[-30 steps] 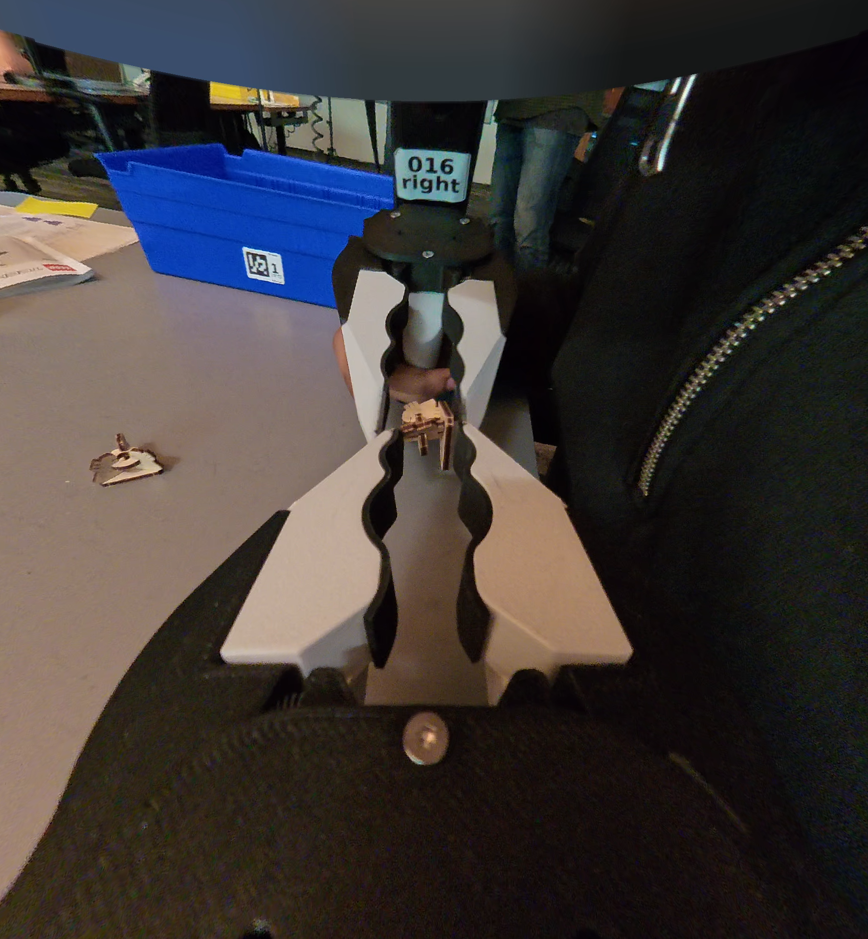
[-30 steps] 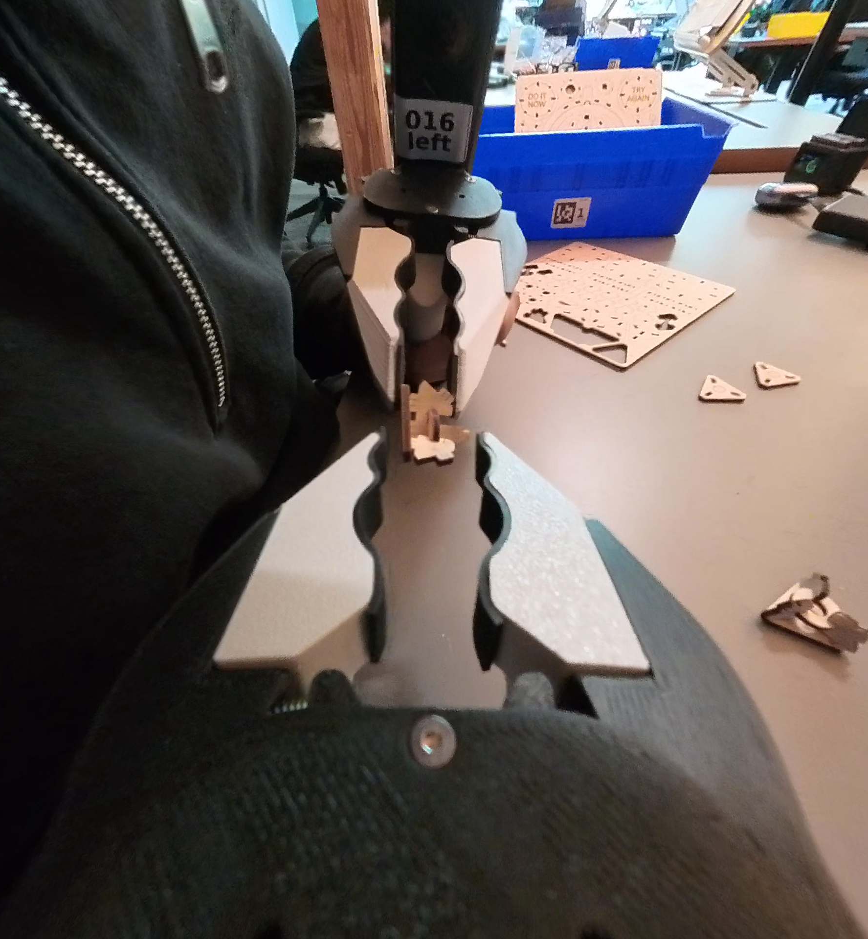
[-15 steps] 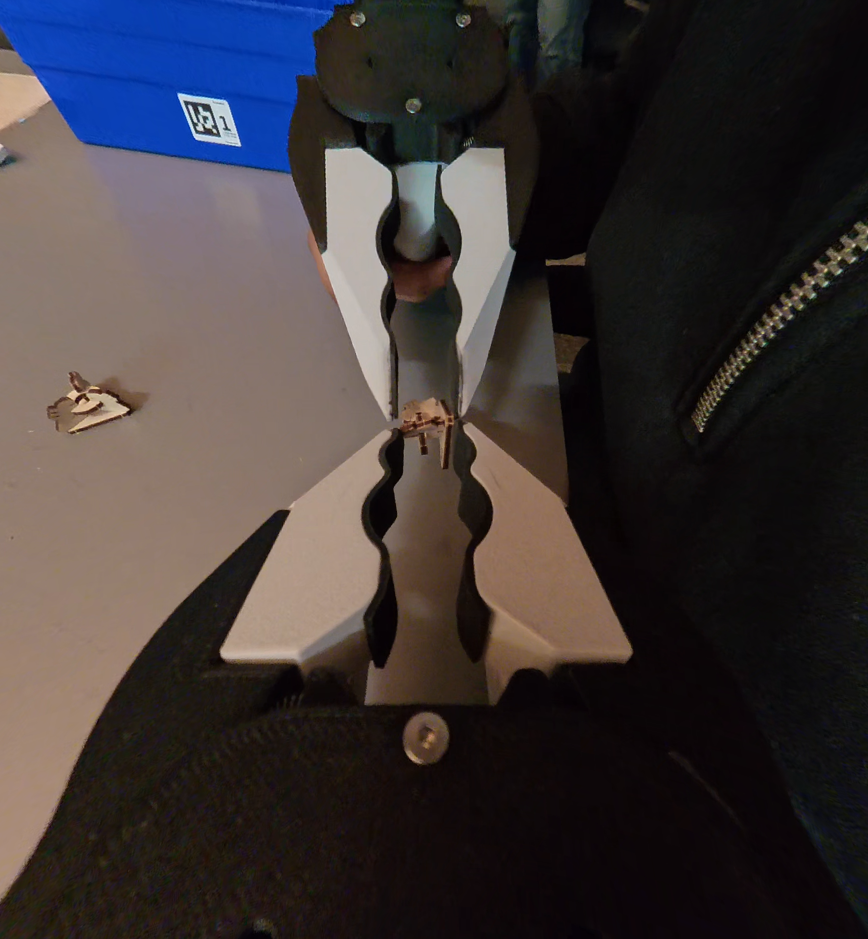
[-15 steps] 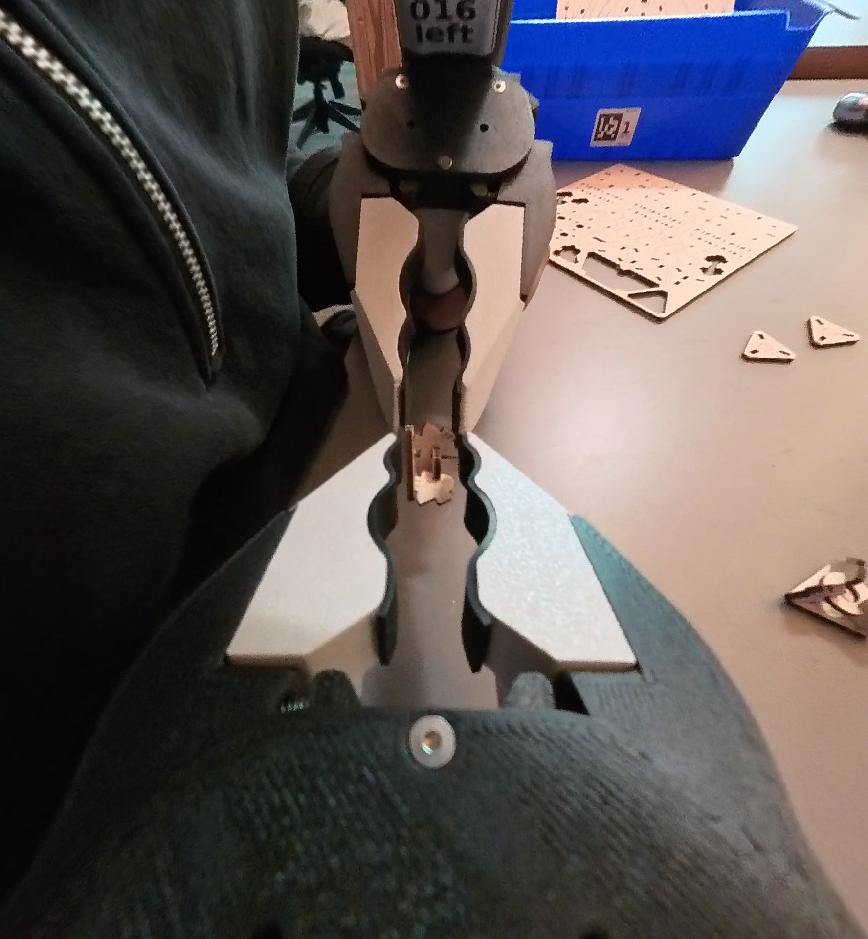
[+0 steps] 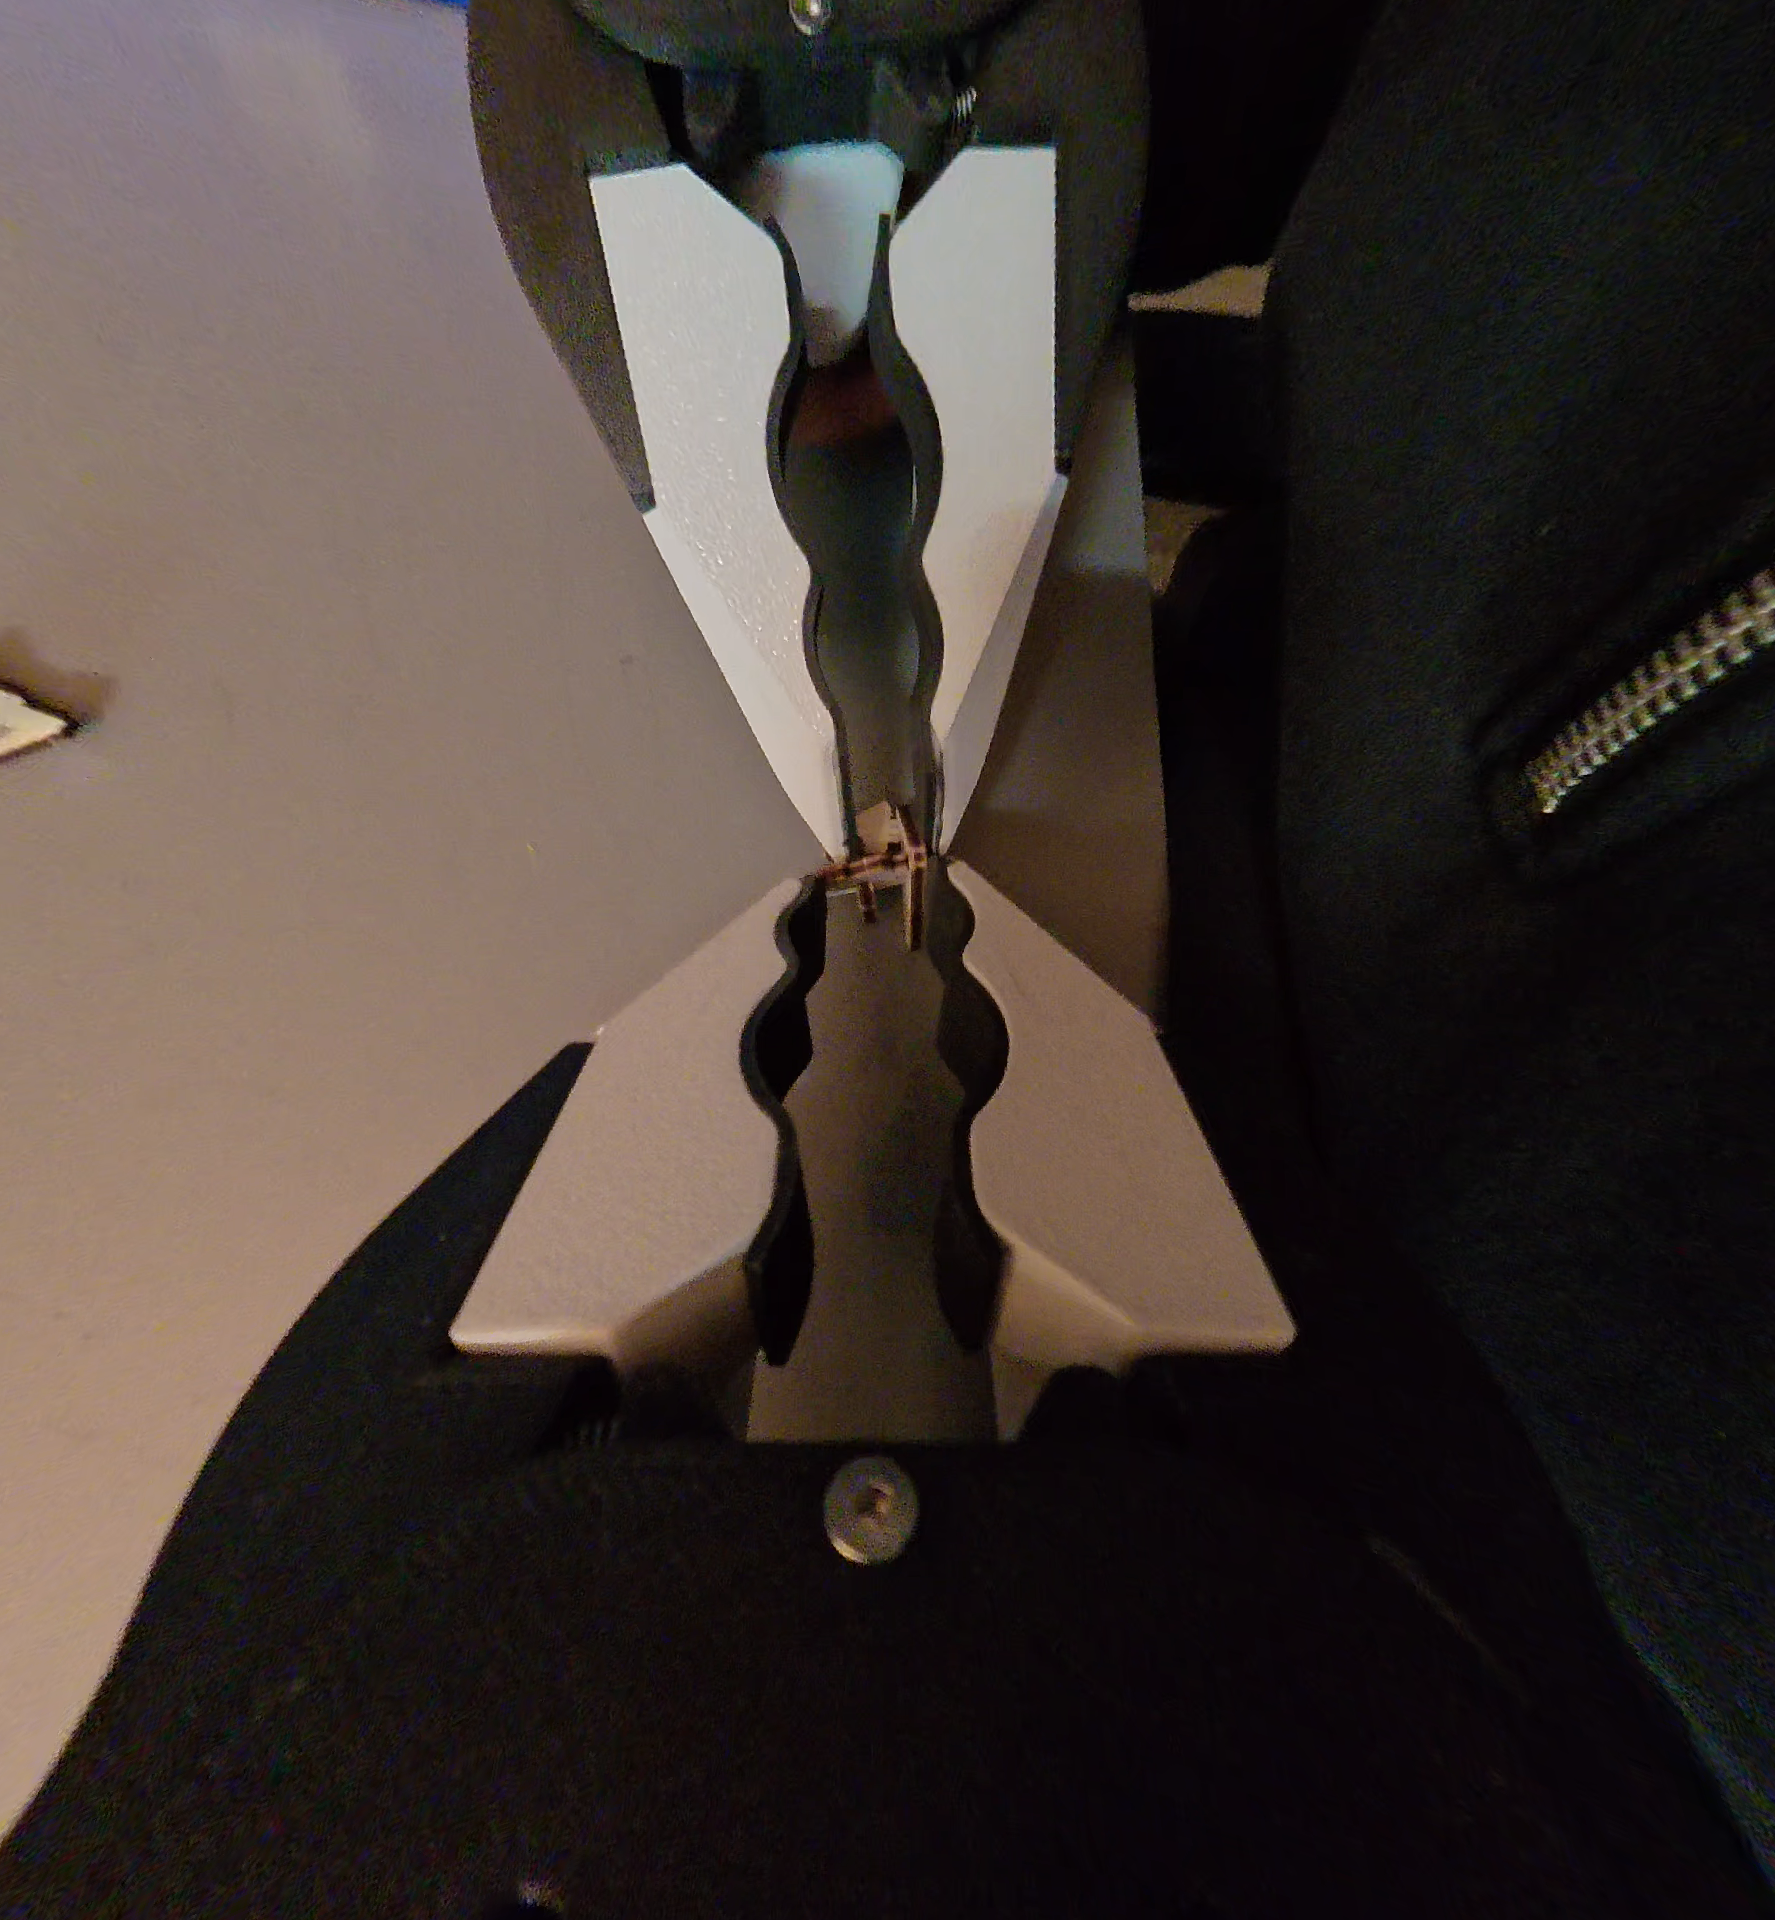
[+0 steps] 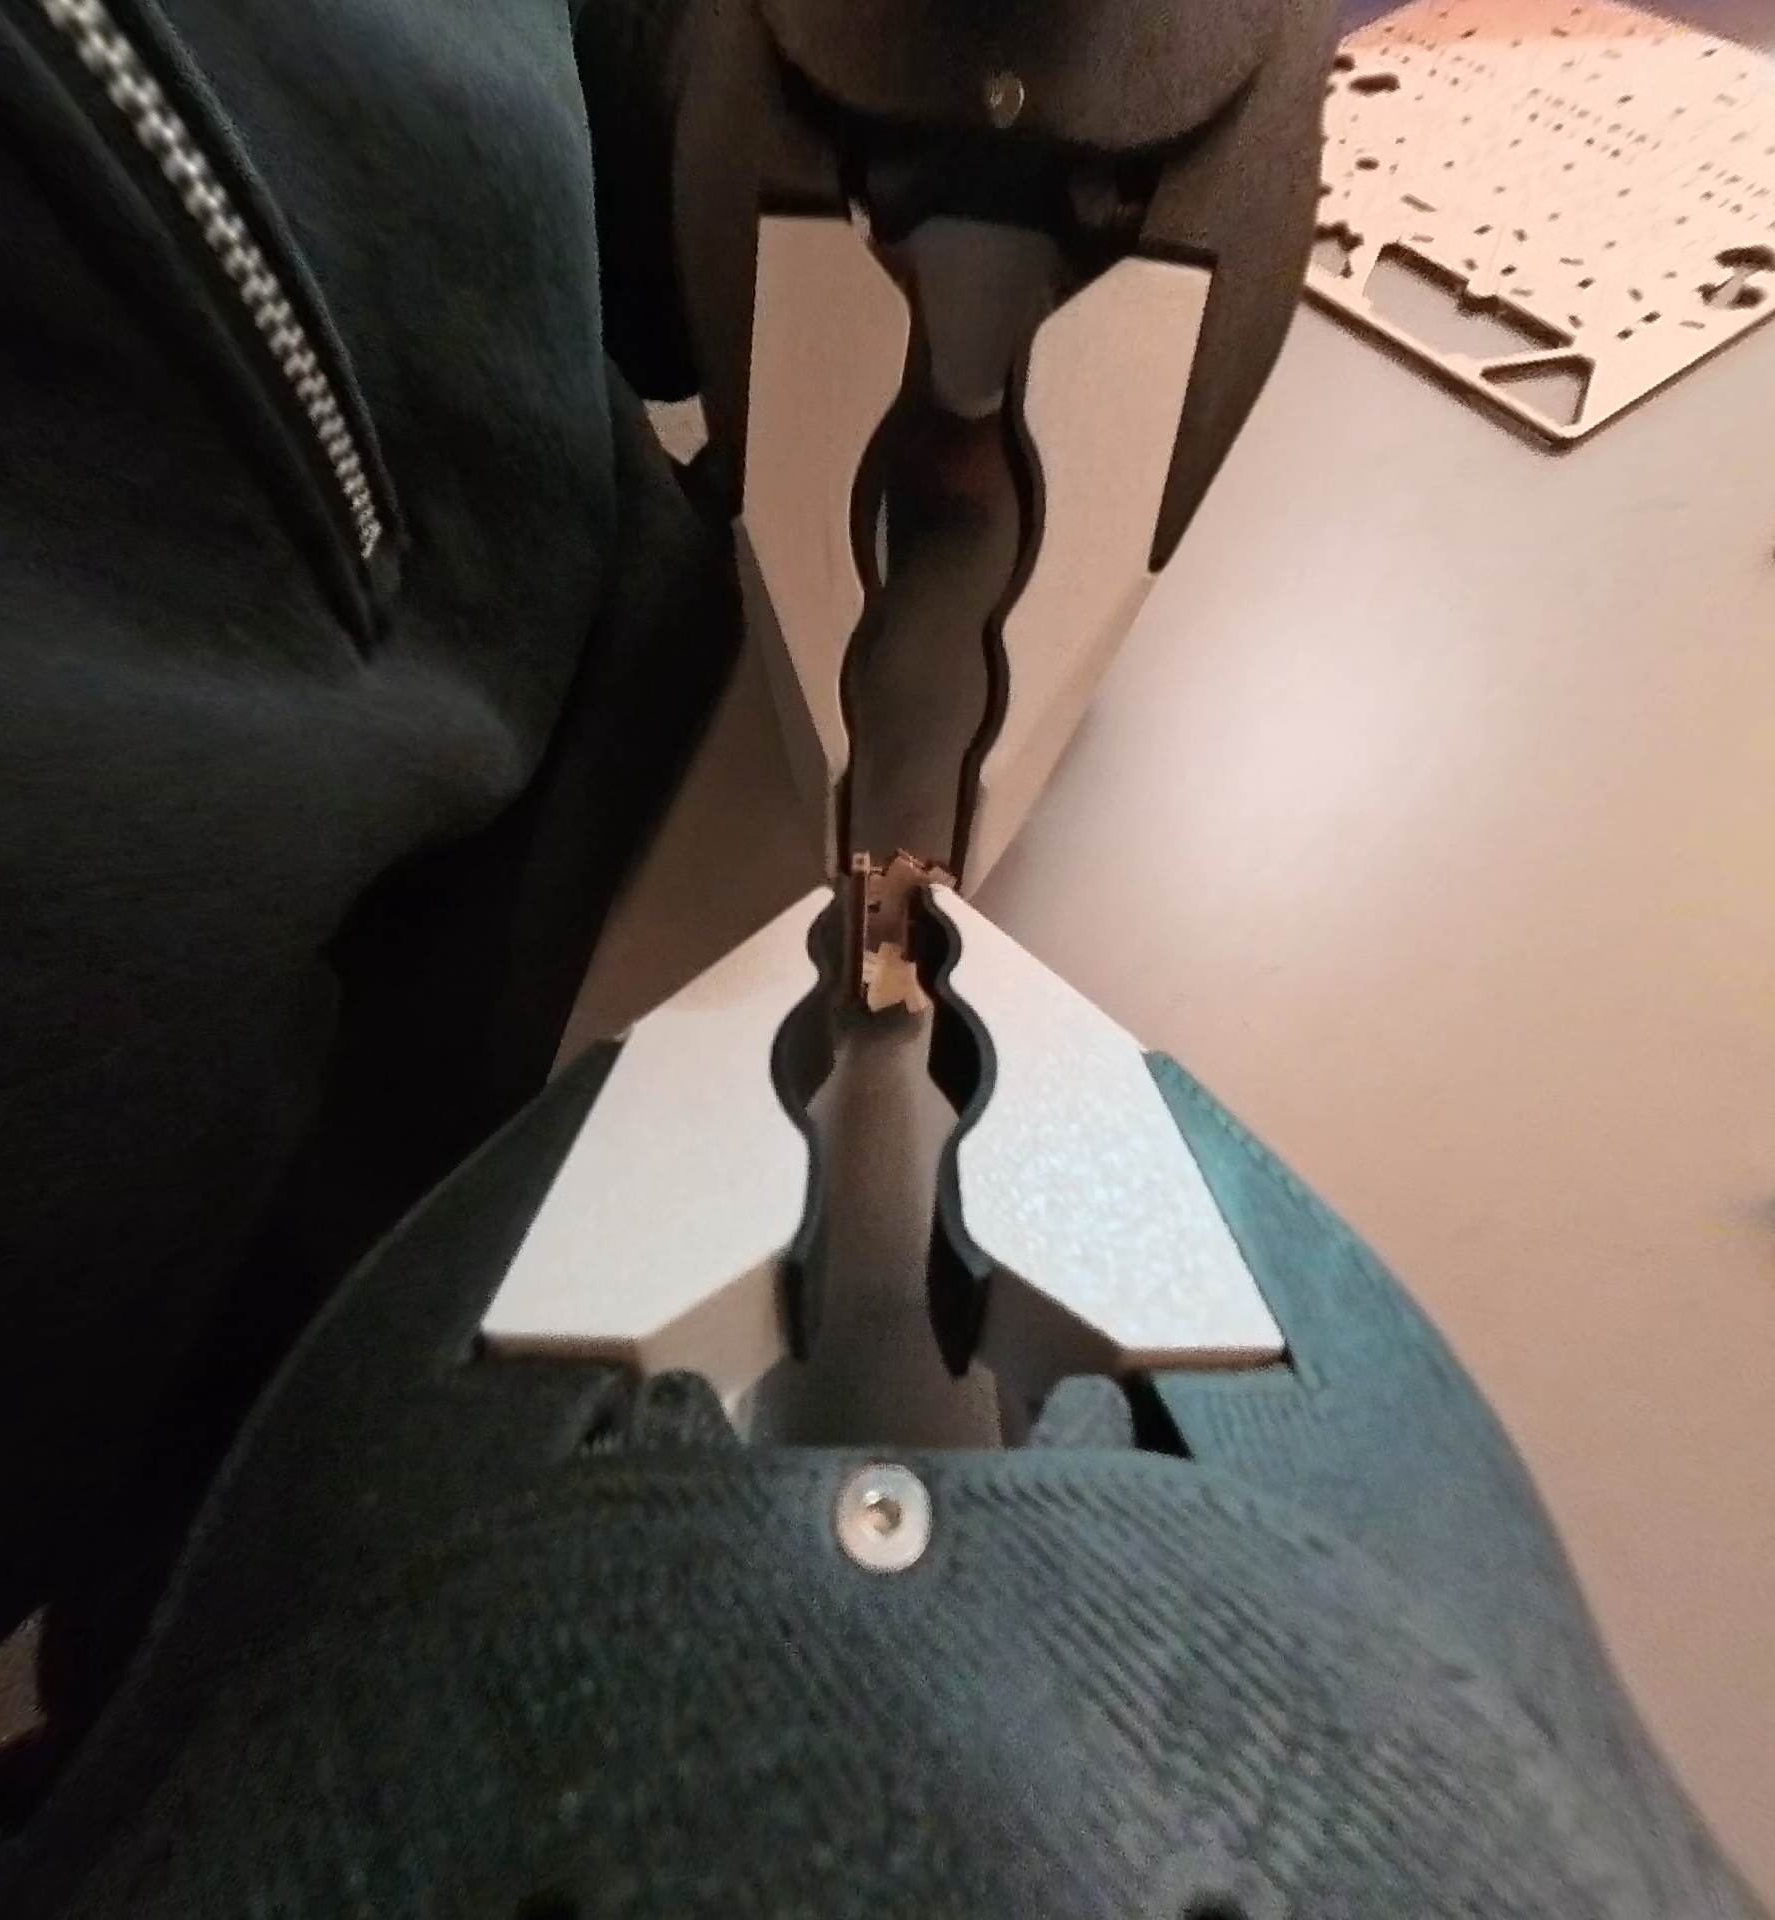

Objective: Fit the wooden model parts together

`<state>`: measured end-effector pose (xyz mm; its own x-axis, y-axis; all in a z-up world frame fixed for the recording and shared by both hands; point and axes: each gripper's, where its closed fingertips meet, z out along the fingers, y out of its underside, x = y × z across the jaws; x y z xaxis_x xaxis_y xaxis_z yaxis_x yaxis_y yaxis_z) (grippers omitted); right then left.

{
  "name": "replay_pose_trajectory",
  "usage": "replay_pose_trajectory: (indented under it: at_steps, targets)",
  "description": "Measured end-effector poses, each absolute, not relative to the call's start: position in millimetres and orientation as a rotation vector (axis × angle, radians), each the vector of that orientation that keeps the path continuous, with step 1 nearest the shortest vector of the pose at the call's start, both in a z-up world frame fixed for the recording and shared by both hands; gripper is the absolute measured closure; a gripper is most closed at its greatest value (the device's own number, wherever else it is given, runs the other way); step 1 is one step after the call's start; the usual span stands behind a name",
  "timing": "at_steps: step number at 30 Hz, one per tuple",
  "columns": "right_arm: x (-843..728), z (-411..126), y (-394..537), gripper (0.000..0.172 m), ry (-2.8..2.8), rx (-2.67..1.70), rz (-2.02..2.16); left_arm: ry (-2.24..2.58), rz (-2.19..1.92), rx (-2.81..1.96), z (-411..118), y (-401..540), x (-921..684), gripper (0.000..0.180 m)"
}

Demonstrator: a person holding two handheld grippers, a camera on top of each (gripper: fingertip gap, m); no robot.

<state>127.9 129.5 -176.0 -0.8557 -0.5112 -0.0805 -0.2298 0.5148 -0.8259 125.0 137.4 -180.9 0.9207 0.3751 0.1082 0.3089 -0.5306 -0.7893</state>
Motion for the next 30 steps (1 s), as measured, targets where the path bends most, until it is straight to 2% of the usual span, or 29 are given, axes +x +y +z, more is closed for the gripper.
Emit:
replay_pose_trajectory:
  at_steps: [3,4,12,18,21,30]
  targets:
    - [127.7,-176.5,129.6,0.162,2.445,-0.613,-1.258,-0.499,0.065,-2.165,-181.5,137.2,125.1,0.162]
    - [129.0,-176.4,130.6,0.171,2.434,-0.618,-1.247,-0.504,0.059,-2.165,-181.8,137.1,124.8,0.162]
    - [129.1,-176.6,131.4,0.171,2.424,-0.596,-1.233,-0.513,0.069,-2.172,-183.3,136.4,123.3,0.162]
    - [123.6,-170.9,128.9,0.156,2.427,-0.560,-1.301,-0.489,0.082,-2.183,-183.8,137.8,125.1,0.162]
    - [126.6,-171.9,129.1,0.161,2.423,-0.581,-1.290,-0.506,0.039,-2.174,-183.9,138.0,125.0,0.161]
    - [127.0,-173.7,127.8,0.162,2.421,-0.574,-1.264,-0.545,-0.034,-2.153,-183.9,137.9,124.1,0.160]
